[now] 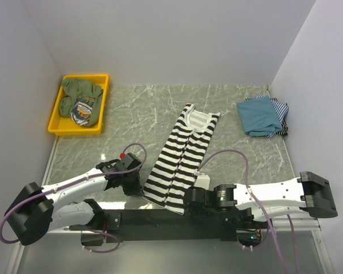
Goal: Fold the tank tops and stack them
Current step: Fold the tank top
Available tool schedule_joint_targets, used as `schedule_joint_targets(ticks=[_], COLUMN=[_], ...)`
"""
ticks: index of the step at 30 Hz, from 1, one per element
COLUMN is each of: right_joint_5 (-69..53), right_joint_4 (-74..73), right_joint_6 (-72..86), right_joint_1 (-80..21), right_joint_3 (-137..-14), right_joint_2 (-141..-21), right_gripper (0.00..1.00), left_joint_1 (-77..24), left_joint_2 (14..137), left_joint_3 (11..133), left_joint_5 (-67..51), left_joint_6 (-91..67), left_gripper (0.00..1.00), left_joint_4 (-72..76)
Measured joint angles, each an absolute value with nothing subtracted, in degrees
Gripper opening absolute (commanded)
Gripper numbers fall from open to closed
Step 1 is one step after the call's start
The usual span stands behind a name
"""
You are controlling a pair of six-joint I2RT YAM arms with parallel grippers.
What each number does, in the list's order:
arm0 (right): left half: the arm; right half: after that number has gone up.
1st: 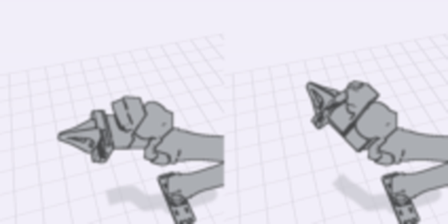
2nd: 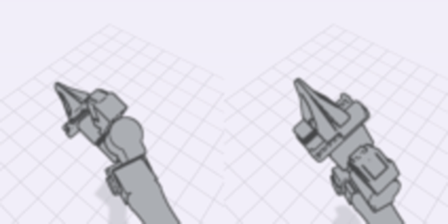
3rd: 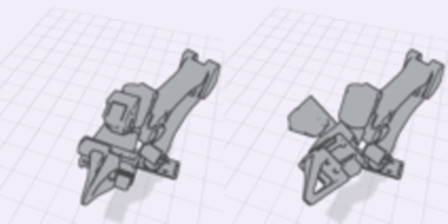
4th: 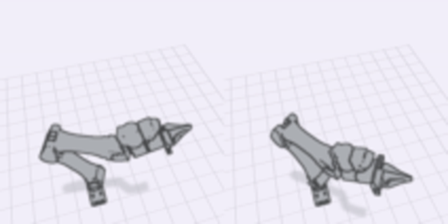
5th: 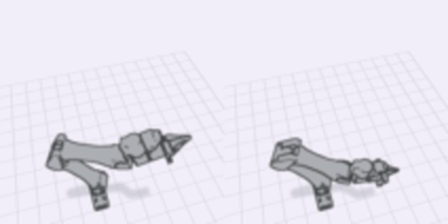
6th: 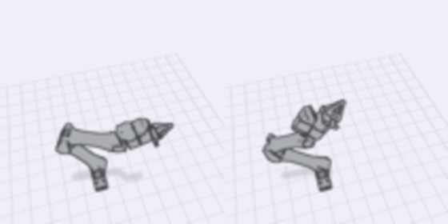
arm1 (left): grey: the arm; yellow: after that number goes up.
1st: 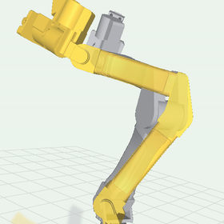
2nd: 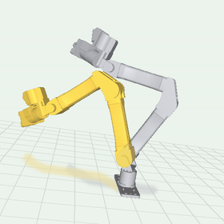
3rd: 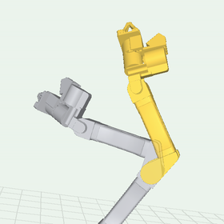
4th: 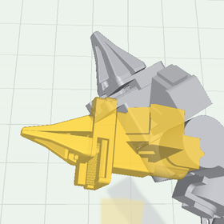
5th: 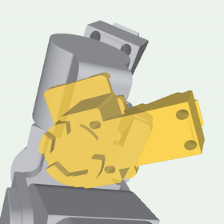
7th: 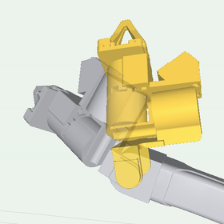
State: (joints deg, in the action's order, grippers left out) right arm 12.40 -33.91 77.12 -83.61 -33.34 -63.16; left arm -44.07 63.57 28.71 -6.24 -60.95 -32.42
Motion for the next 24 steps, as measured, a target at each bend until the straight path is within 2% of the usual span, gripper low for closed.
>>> schedule_joint_targets(ticks=[10,24], right_joint_5=[14.15,16.08], right_joint_4=[-32.62,-33.93], right_joint_6=[77.08,76.58], right_joint_1=[-82.63,-82.61], right_joint_3=[-34.09,-37.76], right_joint_2=[-71.66,-71.94], right_gripper=[0.38,0.38], left_joint_1=[-44.07,-44.07], left_joint_2=[63.57,62.76], left_joint_3=[28.71,28.71], left_joint_5=[-6.22,-6.2], left_joint_6=[-60.95,-60.95], left_gripper=[0.01,0.01], left_joint_4=[-32.42,-32.47])
